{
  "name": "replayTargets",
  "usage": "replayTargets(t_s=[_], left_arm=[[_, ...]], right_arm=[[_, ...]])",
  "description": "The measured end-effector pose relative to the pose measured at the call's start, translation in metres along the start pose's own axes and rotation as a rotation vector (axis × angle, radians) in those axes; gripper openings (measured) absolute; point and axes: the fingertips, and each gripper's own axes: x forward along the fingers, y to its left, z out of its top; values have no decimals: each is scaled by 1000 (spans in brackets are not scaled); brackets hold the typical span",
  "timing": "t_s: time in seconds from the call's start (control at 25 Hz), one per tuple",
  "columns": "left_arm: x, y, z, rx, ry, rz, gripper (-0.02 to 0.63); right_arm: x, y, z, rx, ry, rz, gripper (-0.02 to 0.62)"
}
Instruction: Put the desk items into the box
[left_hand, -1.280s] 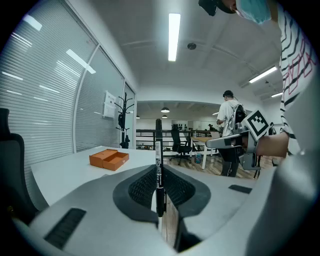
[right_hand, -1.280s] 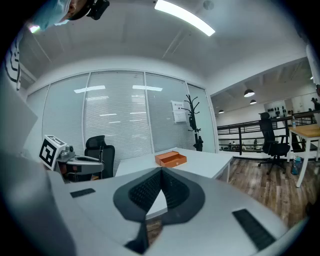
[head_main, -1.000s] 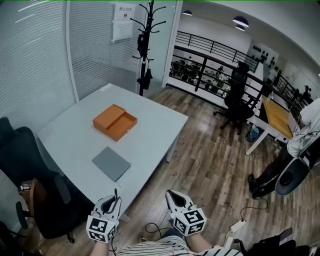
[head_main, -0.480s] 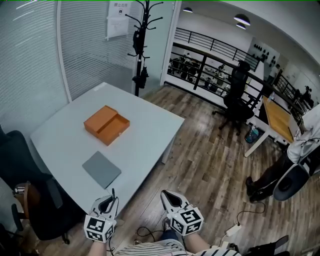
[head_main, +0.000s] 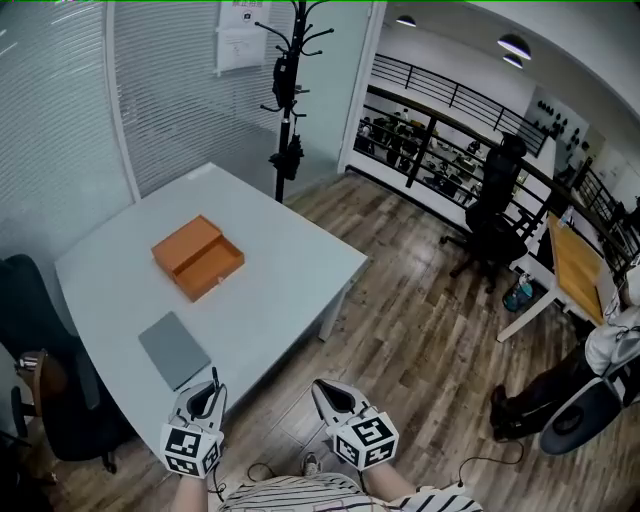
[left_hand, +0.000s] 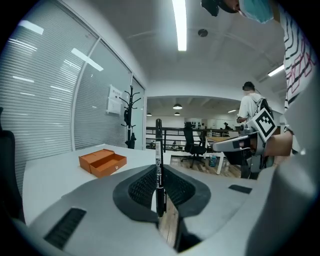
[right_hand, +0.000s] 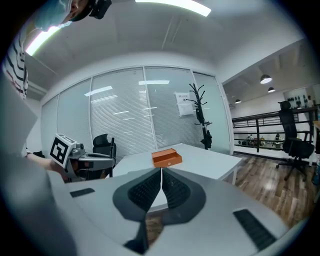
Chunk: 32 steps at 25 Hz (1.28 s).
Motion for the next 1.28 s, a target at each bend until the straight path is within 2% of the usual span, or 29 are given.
replayTargets(t_s=[0.2,0.36,0.6,0.96,1.28], left_arm=[[30,-18,7,-29,1,98,53],[42,-32,5,-40,17,137,52],[54,-17,4,-66,38,201,53],[106,34,25,-58,23,184,52],[160,86,56,-34,-11,131,52]], right_arm=[[7,-44,11,-29,12,96,28],[13,-70,17,-34,14,137,28],[34,-86,17,0,23,176,28],[91,-105,37,11,22,157,28],[157,-120,70,-3,-5,131,28]])
